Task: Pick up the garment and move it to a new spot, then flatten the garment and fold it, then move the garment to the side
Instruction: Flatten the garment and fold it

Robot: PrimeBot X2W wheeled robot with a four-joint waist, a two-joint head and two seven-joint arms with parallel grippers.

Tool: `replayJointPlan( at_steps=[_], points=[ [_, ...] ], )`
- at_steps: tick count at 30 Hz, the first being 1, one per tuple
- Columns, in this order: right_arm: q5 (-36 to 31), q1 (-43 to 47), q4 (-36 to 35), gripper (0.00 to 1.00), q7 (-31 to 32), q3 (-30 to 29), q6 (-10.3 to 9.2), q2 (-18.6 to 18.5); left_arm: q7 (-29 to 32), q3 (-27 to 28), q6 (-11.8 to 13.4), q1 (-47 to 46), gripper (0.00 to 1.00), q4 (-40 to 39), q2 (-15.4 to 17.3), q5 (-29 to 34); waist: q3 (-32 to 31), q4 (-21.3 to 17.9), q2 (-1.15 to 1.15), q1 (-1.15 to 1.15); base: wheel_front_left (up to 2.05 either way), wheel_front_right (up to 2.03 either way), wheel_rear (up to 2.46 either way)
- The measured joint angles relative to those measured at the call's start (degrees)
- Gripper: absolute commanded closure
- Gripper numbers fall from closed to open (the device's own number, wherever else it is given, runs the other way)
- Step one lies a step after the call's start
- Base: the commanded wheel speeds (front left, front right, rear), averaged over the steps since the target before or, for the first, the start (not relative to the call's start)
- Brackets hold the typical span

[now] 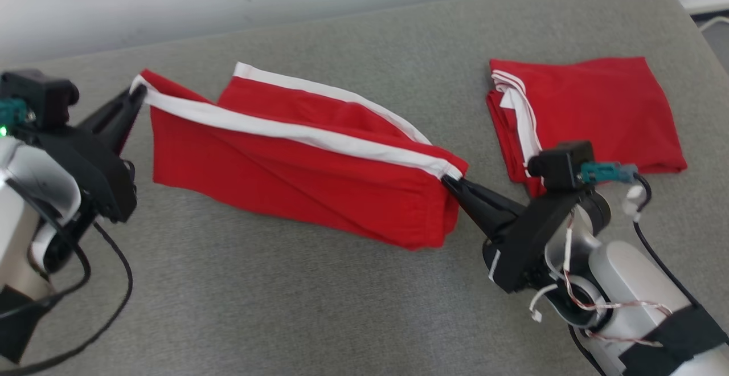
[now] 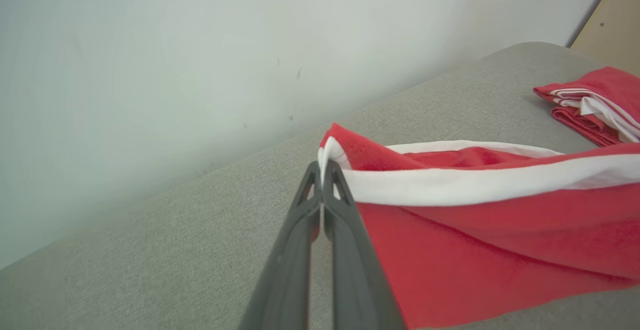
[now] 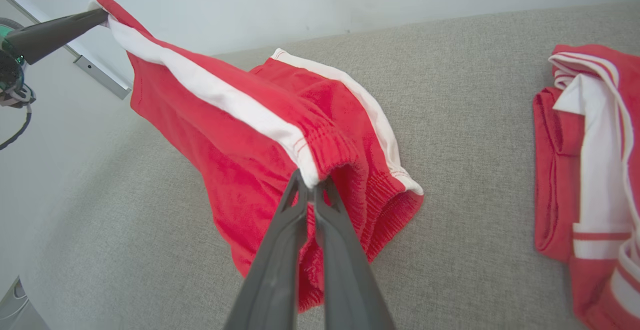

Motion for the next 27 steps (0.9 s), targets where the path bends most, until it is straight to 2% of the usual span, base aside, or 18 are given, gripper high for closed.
replayJointPlan(
  at_steps=[17,27],
  points=[
    [0.9,-11.4,10.2,1.00,-0.4,2.3,0.07,9.1,2.3,-9.6,0.0,-15.4,1.00,6.2,5.3,-4.2,8.2,-7.1,0.00,-0.01,0.00,0.00,0.00],
    [0.9,-15.9,15.4,1.00,-3.6,2.4,0.09,10.6,1.9,-14.4,0.0,-20.1,1.00,9.9,6.1,-7.0,12.7,-10.3,0.00,-0.01,0.00,0.00,0.00]
  ],
)
